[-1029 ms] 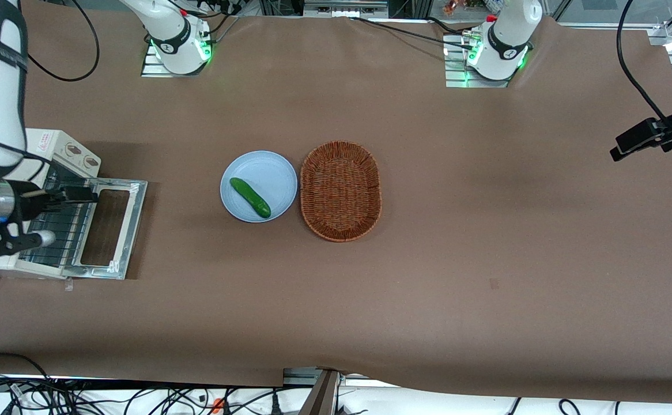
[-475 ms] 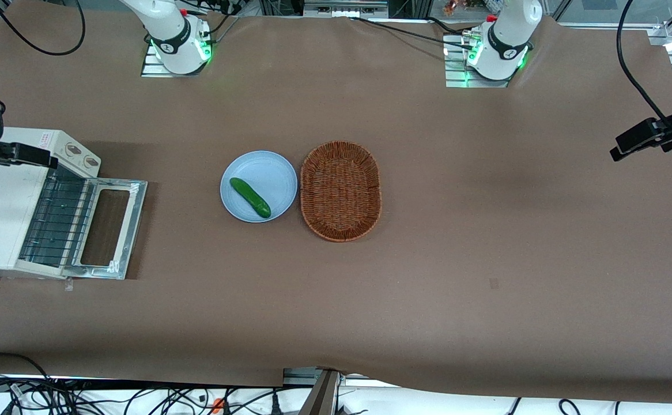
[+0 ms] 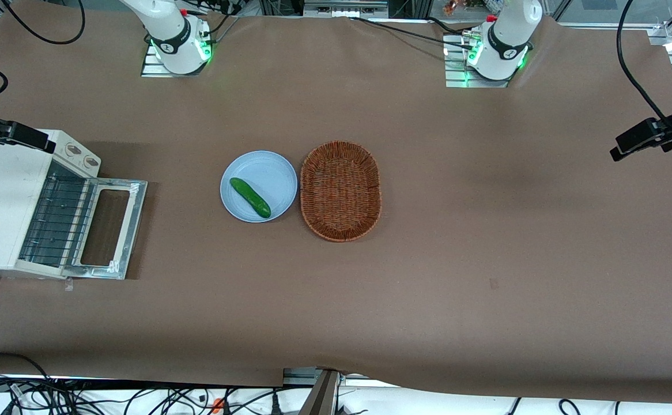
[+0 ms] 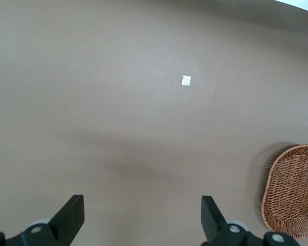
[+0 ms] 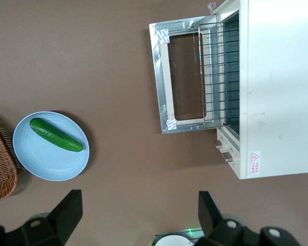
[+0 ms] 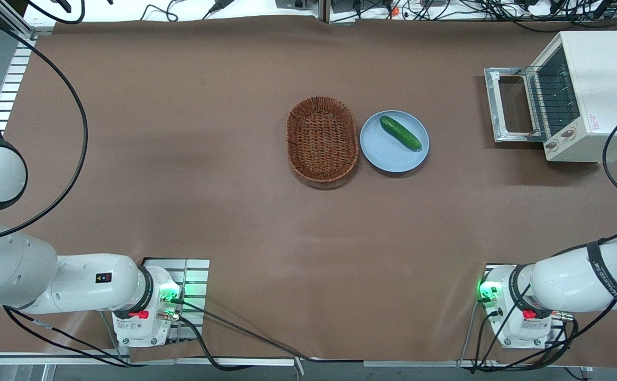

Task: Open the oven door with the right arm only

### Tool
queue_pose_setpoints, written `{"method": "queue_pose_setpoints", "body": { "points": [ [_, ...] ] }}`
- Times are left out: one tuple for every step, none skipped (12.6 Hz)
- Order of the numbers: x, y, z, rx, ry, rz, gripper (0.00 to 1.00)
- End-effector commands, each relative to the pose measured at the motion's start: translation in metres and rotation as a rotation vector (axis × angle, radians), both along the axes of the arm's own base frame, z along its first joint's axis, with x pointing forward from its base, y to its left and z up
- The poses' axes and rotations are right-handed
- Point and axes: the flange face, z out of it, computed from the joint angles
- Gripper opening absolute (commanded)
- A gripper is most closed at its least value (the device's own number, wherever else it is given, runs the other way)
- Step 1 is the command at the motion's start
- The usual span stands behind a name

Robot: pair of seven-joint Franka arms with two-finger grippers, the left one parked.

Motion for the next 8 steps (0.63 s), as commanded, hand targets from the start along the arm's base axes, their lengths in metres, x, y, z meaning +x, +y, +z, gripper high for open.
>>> {"method": "queue_pose_setpoints", "body": {
  "points": [
    [-0.0006,-0.0024,-0.0054,0.017,-0.003,0.062,1.0],
    [0.0005,-0.006,-0.0047,0.026,-0.007,0.096,1.0],
    [0.0002,-0.006,-0.0043,0.03,-0.006,0.123,1.0],
    [0.0006,-0.0049,-0.0033,0.032,-0.011,0.129,1.0],
    [0.0001,-0.004,-0.0037,0.032,-0.006,0.131,1.0],
    [0.0001,-0.0039,-0.0037,0.032,-0.006,0.131,1.0],
    [0.0001,-0.005,-0.0037,0.031,-0.006,0.129,1.0],
    [0.0003,-0.005,-0.0036,0.031,-0.007,0.129,1.0]
  ]
}}
